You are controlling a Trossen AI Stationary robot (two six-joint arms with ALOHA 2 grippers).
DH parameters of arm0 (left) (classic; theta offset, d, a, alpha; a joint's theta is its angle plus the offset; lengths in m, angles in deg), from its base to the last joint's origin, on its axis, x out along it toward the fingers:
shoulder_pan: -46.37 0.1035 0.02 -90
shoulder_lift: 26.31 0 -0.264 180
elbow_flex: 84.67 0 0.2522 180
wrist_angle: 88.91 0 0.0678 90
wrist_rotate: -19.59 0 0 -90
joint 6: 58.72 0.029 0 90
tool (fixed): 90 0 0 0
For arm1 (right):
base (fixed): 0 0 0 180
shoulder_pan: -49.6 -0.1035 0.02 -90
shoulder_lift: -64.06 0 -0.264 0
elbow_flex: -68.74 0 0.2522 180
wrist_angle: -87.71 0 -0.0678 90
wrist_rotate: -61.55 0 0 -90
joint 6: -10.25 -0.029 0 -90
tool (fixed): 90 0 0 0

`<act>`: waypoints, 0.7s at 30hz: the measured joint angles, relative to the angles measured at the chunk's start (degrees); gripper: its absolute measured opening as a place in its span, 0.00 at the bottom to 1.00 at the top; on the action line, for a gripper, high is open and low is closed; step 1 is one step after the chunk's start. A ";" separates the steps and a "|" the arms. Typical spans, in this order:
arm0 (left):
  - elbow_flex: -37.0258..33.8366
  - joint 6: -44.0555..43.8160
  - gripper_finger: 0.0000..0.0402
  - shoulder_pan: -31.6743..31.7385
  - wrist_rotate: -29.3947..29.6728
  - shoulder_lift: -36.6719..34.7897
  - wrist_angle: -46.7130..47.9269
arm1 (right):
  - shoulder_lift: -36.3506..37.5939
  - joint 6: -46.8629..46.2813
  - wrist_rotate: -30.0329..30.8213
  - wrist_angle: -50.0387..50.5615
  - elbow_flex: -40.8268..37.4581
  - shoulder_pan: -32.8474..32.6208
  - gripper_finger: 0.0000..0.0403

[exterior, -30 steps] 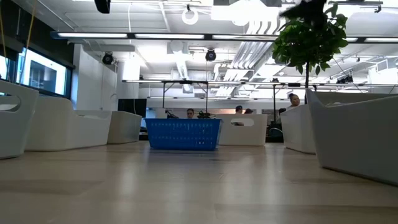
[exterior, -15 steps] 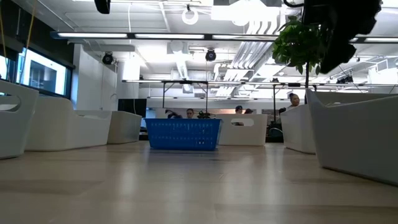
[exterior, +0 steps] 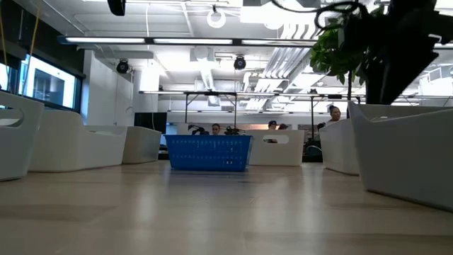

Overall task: Stack baskets by color
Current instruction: Stack the bottom right white bin on the top white bin

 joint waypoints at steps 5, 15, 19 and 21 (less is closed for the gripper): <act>0.00 0.87 0.62 0.02 0.00 0.00 0.00 | -4.56 -0.01 -1.00 -0.34 0.00 -0.02 0.60; 0.00 0.98 0.62 0.02 0.00 0.00 0.00 | -9.57 -3.19 -0.74 -2.44 0.00 0.01 0.57; 0.00 0.98 0.62 0.02 0.00 -0.02 0.00 | -9.73 -4.31 -0.37 -3.66 0.00 0.01 0.47; 0.00 0.94 0.62 0.02 0.01 -0.02 0.01 | -9.73 -4.27 -0.28 -4.21 0.00 0.01 0.39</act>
